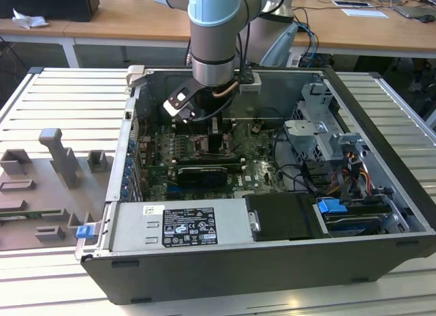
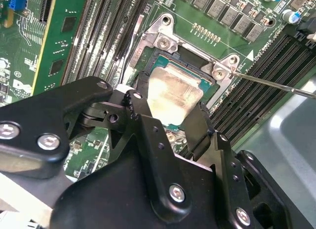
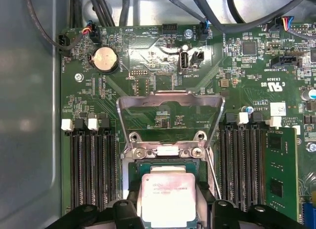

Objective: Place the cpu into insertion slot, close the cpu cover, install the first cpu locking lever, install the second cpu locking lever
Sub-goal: 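Place the cpu into insertion slot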

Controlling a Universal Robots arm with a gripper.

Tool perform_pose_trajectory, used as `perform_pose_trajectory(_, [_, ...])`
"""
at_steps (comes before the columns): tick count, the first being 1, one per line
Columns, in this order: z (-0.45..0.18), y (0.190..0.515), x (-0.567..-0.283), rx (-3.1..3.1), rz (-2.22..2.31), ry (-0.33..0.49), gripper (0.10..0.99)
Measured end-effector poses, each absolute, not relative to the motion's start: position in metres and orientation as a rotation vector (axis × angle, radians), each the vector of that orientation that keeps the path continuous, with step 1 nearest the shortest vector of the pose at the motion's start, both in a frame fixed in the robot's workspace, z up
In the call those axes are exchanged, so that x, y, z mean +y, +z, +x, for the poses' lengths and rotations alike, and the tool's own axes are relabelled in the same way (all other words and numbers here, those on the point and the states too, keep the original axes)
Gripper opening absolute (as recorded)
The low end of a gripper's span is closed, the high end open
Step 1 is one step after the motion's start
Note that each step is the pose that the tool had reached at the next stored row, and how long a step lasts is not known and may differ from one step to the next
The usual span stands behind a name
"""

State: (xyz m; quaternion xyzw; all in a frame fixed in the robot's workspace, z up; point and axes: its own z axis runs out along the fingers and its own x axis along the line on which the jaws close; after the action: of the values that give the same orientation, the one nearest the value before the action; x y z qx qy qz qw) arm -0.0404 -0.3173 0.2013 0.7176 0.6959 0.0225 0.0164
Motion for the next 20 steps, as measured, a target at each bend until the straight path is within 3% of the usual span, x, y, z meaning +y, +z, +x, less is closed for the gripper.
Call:
perform_pose_trajectory(11, [-0.040,0.201,-0.318,2.158,2.236,0.070,0.537])
perform_pose_trajectory(12, [-0.040,0.201,-0.318,2.158,2.236,0.070,0.604])
perform_pose_trajectory(18, [-0.040,0.209,-0.318,2.159,2.237,0.068,0.604])
perform_pose_trajectory(19, [-0.040,0.211,-0.318,2.159,2.237,0.068,0.522])
perform_pose_trajectory(20, [-0.040,0.211,-0.318,2.159,2.238,0.067,0.337])
